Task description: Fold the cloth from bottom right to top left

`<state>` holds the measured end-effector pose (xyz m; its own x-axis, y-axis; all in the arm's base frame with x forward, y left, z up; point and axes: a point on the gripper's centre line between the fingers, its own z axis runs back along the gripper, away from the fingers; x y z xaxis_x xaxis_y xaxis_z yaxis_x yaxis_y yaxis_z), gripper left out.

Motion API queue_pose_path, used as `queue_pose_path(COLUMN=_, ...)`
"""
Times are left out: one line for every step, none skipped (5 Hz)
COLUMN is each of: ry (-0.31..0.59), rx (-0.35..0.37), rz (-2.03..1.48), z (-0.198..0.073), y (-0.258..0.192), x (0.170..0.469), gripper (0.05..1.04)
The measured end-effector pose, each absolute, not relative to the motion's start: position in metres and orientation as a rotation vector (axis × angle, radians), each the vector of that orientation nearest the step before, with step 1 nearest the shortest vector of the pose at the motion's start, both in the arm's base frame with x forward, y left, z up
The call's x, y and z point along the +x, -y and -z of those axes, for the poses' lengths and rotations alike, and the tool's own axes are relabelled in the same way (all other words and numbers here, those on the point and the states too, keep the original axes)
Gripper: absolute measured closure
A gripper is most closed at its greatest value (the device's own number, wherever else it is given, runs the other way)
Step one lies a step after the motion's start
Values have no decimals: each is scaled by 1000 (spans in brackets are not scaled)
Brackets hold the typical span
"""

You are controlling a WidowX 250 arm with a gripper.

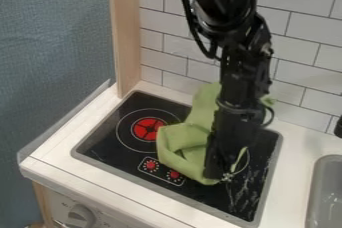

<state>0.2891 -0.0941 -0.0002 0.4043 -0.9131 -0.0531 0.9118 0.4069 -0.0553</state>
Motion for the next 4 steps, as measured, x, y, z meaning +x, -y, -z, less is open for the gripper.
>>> queue_pose_path(ry=-21, rx=-2, rz=1161, z=-15, y=96, x=295, gripper=1030)
queue_pose_path(ry=24, rx=3, rz=1161, z=-22, y=96, x=306, gripper=1030)
queue_pose_path(ry=84, rx=14, rz=1161, z=-34, y=97, x=324, gripper=1030)
queue_pose_path(ry=145, rx=28, rz=1151, z=-50, y=91, x=346, gripper=1030)
